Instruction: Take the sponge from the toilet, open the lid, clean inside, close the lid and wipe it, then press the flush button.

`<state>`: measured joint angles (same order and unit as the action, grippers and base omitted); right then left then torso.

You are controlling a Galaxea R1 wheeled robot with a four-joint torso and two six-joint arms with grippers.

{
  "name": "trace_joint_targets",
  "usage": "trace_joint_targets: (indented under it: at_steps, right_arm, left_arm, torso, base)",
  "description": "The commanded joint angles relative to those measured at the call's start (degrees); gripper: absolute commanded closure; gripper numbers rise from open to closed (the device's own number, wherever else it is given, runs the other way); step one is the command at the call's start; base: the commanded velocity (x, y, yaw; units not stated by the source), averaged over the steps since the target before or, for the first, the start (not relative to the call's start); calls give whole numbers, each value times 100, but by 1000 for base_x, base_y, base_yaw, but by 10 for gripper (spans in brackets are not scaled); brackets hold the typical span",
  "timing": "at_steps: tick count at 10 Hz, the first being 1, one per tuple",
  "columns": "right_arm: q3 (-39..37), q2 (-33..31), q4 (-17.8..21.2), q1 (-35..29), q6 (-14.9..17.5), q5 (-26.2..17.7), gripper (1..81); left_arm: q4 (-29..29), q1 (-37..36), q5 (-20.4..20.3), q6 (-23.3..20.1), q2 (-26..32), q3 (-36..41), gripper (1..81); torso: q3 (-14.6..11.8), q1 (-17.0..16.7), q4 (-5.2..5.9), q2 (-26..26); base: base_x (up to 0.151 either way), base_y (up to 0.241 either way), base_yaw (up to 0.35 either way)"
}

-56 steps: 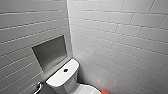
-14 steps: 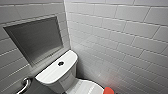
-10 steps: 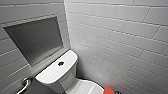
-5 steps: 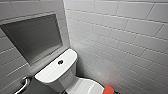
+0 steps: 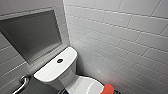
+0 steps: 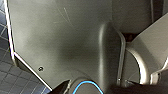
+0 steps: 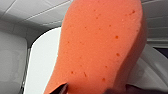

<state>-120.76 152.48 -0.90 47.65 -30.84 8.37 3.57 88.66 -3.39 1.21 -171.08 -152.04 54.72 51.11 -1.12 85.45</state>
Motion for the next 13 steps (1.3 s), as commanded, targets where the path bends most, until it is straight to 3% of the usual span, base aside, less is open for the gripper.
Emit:
trace_joint_targets:
  at_steps: [1,8,13]
  right_arm:
    - [-157,-119,46,-665,-18,128,10]
    - [-1352,593,64,-313,-97,498,10]
    - [-1528,672,19,-207,-71,613,10]
  left_arm:
    - [-41,165,427,-50,65,8,10]
    - [-58,226,532,-33,126,8,10]
    - [-58,244,594,-24,127,25,10]
  torso:
    - [0,0,0,0]
    - [2,0,0,0]
    - [2,0,0,0]
  base:
    - [0,0,0]
    - [0,0,0]
    - [0,0,0]
